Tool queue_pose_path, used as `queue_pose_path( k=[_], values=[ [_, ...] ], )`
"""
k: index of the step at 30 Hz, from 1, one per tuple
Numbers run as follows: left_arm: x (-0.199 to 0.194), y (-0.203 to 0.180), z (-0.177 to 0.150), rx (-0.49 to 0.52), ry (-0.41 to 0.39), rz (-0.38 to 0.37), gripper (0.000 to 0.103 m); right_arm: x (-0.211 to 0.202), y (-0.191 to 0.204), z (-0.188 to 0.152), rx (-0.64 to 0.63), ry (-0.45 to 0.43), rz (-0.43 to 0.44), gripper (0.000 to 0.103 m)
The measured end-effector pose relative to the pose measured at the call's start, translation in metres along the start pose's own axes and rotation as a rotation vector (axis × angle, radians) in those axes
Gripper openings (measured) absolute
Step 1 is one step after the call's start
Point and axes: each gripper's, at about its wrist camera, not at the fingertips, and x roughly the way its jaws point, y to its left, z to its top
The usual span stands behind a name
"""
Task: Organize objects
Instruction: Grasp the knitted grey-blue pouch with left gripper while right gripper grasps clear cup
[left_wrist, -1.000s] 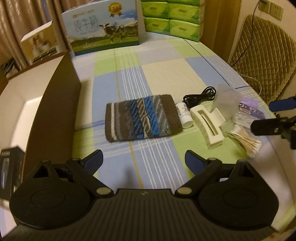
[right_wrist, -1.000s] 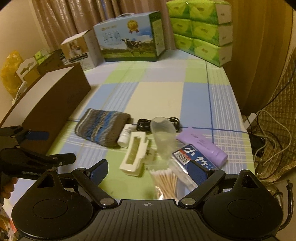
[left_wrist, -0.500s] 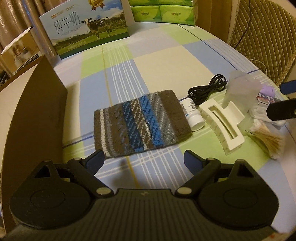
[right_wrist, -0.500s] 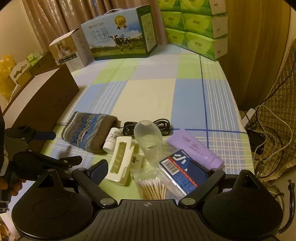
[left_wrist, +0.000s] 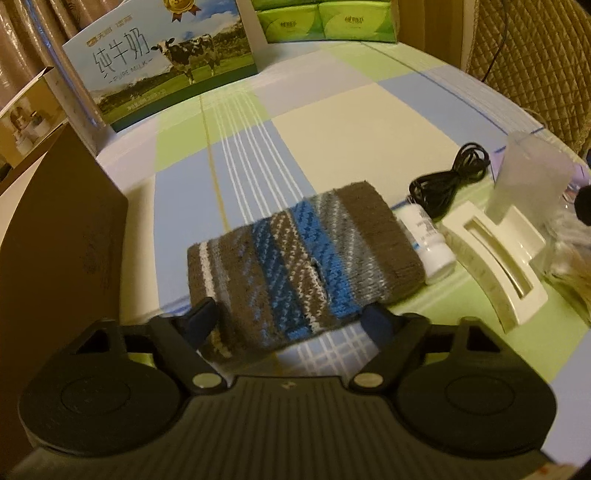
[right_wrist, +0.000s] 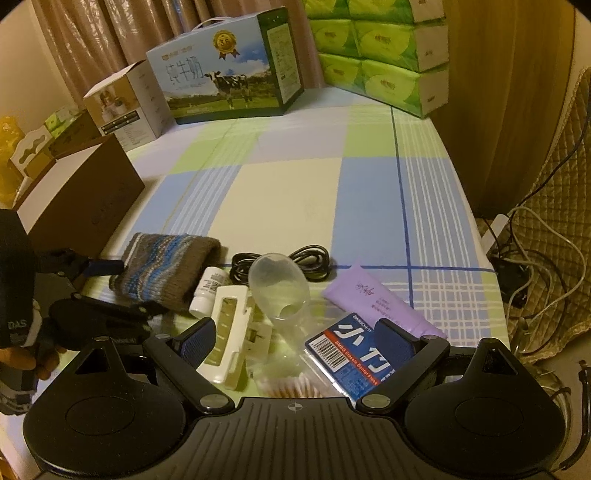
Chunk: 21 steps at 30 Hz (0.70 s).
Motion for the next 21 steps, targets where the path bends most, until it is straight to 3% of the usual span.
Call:
queue_pose_path(
  k=[4,5,7,9,17,21],
  values=[
    [0.000,-0.002,0.003,0.056,-0.026,-0.050,0.045,0.006,-0.001,0.002,-0.005,0.003,-0.005,0.091],
    [0.000,-0.005,0.004,0.080,-0.031,-0.054,0.042,0.007,0.000,0.003,-0.006,0.002,-0.004,0.091],
    [0.000,-0.008,0.004,0.110,-0.028,-0.037,0.022,0.008,0.001,0.004,-0.013,-0.006,-0.004,0.091],
    [-0.001,-0.005,0.004,0.088,-0.024,-0.024,0.016,0.009,0.002,0.004,-0.027,-0.011,-0.005,0.090],
    [-0.034,0.037,0.004,-0.235,0.014,-0.103,0.013,0.016,0.009,0.004,-0.097,-0.015,-0.006,0.060],
    [-0.050,0.054,-0.002,-0.367,0.039,-0.135,0.013,0.023,0.010,0.004,-0.126,-0.013,-0.021,0.051]
  ],
)
